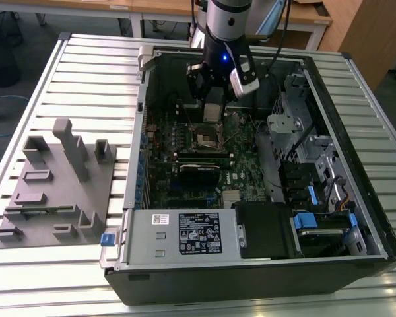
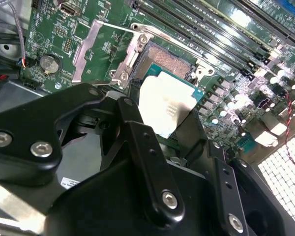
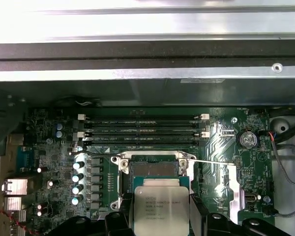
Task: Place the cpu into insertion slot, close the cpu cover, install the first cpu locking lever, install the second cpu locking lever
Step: 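Place the cpu into insertion slot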
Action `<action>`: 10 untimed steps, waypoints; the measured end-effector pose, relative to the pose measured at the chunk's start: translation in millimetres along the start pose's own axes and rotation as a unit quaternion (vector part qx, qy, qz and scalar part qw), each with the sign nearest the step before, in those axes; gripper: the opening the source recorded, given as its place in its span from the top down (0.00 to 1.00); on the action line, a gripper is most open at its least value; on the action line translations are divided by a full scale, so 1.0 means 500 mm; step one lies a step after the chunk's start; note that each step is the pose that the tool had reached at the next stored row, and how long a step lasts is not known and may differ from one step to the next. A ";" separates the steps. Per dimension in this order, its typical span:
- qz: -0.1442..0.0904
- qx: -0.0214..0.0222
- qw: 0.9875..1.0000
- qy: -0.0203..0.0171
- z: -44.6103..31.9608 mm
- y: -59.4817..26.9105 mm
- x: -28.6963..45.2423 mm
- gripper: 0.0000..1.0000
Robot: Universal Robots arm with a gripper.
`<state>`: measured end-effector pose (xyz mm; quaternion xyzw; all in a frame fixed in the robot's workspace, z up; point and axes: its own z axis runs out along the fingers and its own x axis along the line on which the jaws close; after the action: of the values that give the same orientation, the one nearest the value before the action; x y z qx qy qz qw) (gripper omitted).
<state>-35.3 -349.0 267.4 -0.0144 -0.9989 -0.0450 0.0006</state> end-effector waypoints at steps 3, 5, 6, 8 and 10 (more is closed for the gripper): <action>0.024 0.000 1.000 -0.002 0.001 0.000 0.000 0.46; 0.042 0.000 0.999 -0.004 0.002 0.000 0.000 0.46; 0.051 0.000 0.999 -0.005 0.003 0.000 0.000 0.46; 0.069 0.000 0.998 -0.006 0.004 0.000 0.000 0.46; 0.088 0.000 0.996 -0.008 0.005 0.000 0.000 0.46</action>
<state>-35.3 -349.0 265.0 -0.1024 -0.9937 -0.0449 -0.0034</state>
